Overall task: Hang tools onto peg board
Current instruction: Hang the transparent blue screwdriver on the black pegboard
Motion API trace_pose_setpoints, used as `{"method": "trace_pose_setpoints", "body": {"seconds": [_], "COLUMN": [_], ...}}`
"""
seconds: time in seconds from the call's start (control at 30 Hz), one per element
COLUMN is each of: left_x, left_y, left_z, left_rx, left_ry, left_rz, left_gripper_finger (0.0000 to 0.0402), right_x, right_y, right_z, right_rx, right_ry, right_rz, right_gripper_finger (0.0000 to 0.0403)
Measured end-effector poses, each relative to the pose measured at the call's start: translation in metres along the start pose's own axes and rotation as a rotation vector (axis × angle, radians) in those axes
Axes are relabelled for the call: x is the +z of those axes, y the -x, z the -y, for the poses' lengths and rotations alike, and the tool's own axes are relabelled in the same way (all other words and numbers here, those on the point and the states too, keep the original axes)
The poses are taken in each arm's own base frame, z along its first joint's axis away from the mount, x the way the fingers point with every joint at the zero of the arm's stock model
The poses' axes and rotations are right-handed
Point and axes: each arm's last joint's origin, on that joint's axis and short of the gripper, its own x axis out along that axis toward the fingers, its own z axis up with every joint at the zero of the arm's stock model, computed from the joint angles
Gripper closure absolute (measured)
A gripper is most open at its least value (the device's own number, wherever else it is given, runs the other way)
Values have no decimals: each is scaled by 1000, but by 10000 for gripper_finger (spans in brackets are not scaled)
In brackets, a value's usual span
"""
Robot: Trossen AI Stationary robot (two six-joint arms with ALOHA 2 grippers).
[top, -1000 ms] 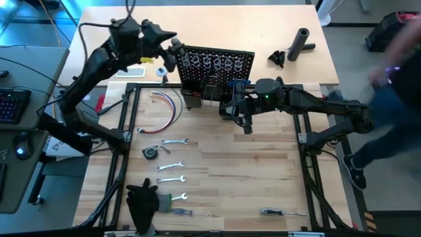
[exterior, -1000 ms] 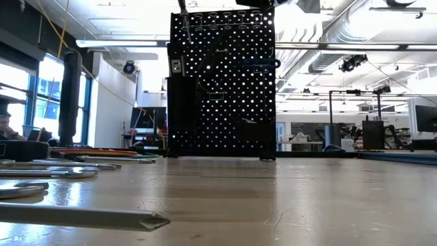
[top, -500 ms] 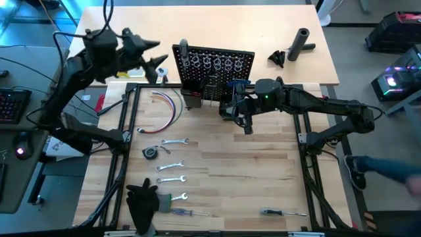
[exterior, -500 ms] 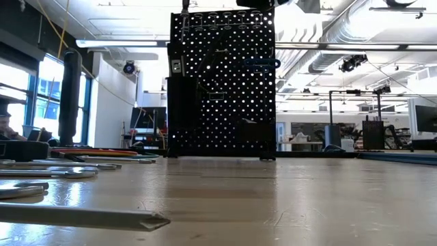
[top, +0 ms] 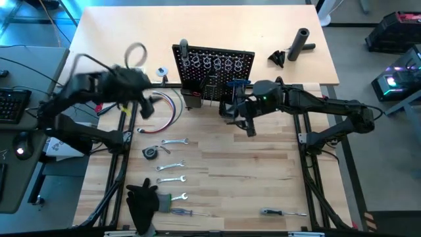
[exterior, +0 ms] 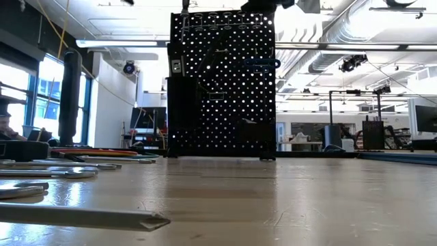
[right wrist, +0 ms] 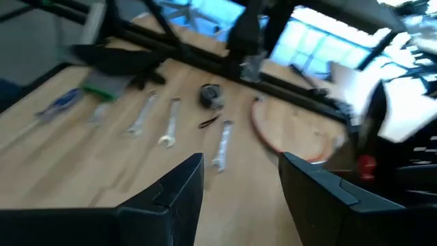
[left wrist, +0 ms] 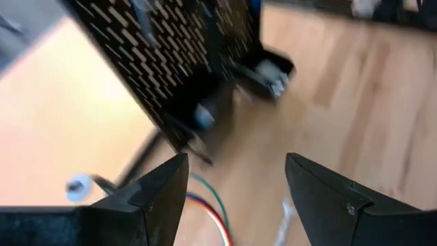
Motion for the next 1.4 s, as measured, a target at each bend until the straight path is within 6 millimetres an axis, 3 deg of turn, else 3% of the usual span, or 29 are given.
{"method": "trace_pose_setpoints", "body": {"seconds": [0.27,0.43,0.57,0.77,0.93,1.13,1.4], "left_x": [-62,-101,-127,-160,-187,-222,-257], "left_y": [-60,-97,-114,-121,-120,-119,-107], "left_z": [54,95,123,169,213,260,294], "left_rx": [-169,-331,-406,-539,-633,-721,-754], "left_ry": [-65,-70,-71,-141,-261,-330,-316], "left_rz": [-210,-243,-242,-219,-228,-216,-205], "left_gripper_finger": [163,163,163,163,163,163,163], "right_x": [-11,-19,-25,-34,-38,-35,-19], "right_y": [-13,-42,-70,-111,-131,-137,-136], "right_z": [-18,-37,-56,-92,-120,-141,-175], "right_rx": [275,379,451,536,581,525,436], "right_ry": [-49,-55,-67,-96,-125,-176,-145], "right_rz": [-54,-131,-187,-241,-271,-318,-257], "right_gripper_finger": [217,217,217,217,217,217,217]}}
